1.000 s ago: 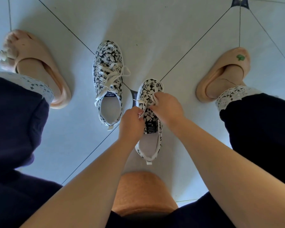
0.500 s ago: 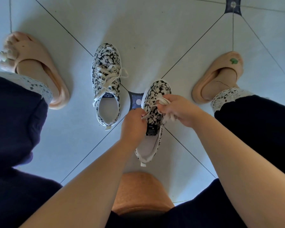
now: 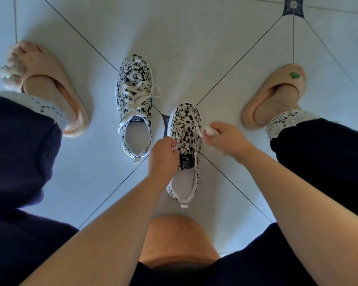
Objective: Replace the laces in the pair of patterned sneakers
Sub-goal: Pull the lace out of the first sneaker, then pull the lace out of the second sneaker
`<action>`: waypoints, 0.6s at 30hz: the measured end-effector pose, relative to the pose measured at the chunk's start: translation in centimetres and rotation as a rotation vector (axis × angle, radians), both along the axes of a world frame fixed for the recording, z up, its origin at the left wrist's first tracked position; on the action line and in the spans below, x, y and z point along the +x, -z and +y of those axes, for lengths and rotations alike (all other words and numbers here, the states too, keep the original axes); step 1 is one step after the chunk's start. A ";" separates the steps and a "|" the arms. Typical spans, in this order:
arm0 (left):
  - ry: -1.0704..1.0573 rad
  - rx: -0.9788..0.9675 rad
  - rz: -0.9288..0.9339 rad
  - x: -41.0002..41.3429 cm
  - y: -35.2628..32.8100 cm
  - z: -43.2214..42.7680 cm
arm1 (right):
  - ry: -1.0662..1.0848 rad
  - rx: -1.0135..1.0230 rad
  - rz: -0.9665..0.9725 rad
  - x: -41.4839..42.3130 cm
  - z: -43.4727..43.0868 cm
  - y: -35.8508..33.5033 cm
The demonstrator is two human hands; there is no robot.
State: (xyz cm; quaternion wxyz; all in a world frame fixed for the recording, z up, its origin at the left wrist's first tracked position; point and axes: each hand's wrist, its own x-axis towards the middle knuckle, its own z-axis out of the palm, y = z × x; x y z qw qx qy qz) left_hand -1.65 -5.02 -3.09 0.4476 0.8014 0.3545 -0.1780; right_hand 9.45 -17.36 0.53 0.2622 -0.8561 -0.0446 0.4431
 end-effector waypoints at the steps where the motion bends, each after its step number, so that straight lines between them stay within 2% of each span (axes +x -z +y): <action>1: 0.002 0.003 0.005 0.1 0.0 0.0 | 0.005 0.055 -0.030 0.7 0.7 -0.9; 4: 0.026 0.012 0.023 0.2 -0.2 0.3 | -0.030 0.132 -0.242 3.0 3.1 -3.0; 8: 0.079 0.003 0.032 0.2 -0.6 0.4 | -0.151 0.071 -0.440 5.5 5.4 -3.7; 14: 0.062 -0.020 0.027 0.9 -0.9 1.3 | -0.356 -0.051 -0.461 6.6 6.5 -3.3; 18: 0.006 -0.018 -0.047 1.6 -1.6 2.4 | -0.265 -0.106 -0.424 6.2 6.3 -2.8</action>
